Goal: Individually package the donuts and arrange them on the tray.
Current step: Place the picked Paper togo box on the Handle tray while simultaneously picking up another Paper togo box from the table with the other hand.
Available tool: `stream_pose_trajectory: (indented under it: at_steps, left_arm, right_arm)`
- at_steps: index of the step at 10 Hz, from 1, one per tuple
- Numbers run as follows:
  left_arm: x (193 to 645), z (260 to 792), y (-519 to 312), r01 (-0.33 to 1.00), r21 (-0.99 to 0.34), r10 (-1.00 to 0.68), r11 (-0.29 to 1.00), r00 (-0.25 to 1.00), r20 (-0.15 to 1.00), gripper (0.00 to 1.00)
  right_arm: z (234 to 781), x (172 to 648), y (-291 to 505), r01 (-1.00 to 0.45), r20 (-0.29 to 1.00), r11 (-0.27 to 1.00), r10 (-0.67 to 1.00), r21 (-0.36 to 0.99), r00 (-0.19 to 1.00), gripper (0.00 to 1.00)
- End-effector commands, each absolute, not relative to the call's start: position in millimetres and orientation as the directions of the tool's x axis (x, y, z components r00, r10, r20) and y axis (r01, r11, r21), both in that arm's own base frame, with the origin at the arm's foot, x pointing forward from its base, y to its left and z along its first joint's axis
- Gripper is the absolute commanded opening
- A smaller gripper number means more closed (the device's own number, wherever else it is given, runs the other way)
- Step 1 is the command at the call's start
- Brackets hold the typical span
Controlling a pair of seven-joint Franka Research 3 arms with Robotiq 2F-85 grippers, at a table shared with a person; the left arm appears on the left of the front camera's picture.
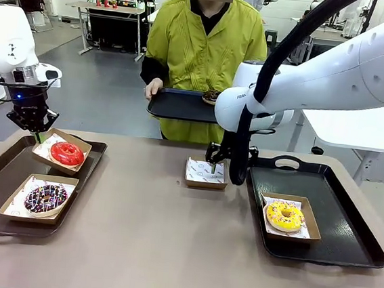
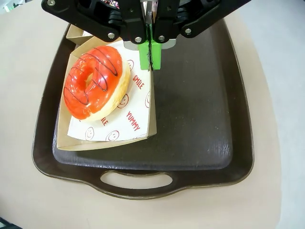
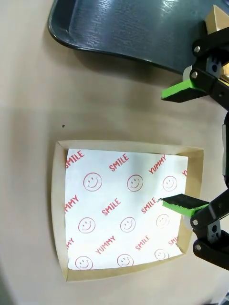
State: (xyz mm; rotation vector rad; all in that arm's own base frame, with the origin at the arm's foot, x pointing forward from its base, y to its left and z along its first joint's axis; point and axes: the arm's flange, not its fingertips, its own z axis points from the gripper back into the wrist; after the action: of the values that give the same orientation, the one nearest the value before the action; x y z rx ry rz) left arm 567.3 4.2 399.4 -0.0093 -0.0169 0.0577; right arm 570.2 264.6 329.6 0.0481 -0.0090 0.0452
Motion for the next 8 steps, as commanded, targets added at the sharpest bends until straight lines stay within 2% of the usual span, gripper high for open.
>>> stream_pose_trajectory:
  at_steps: [1,8]
  left_arm:
    - [577,399,3,-0.023,-0.002,0.023,1.0,1.0,0.009,0.01]
    - [588,395,-10,-0.023,-0.045,0.022,0.999,1.0,-0.02,0.01]
  right_arm:
    - [329,580,264,-0.051,0.002,0.997,0.051,0.053,0.999,1.0]
    - [318,581,261,-0.084,-0.005,0.994,0.084,0.07,0.996,1.0]
